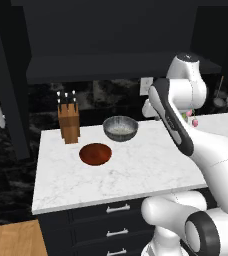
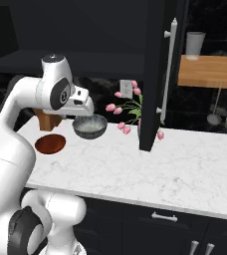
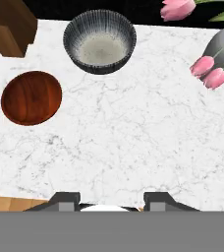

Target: Pick up the bowls on the counter and stack them on top of one another in the open cabinet. Place the smaller bowl on top of the larger bowl.

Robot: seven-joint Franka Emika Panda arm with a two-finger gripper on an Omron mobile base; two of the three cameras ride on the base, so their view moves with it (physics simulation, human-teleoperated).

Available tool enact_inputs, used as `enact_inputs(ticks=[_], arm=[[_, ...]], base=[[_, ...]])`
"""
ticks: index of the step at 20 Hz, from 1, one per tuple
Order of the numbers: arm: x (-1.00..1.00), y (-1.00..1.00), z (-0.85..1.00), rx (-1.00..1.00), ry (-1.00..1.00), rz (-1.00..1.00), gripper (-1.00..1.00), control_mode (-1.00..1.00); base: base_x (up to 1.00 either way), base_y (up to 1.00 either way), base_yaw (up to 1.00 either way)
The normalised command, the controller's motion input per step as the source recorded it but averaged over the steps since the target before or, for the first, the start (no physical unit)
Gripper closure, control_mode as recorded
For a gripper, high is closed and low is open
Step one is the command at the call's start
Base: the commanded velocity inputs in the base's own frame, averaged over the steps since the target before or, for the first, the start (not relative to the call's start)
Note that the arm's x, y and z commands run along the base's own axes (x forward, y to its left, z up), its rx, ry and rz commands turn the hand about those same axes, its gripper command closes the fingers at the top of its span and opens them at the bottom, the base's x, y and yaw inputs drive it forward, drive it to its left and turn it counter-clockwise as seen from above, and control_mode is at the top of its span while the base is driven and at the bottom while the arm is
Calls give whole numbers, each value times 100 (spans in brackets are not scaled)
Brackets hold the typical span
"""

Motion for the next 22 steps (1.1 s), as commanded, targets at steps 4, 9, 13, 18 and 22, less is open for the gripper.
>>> enact_inputs(ticks=[4,9,13,18,22], arm=[[-13,48,-5,-2,0,0,-100,-100],[0,100,-49,-3,-3,0,-100,-100],[3,82,-87,-3,9,0,-100,-100],[52,70,-77,2,14,0,-100,-100],[66,23,-63,1,22,0,-100,-100]], base=[[0,0,0],[0,0,0],[0,0,0],[0,0,0],[0,0,0]])
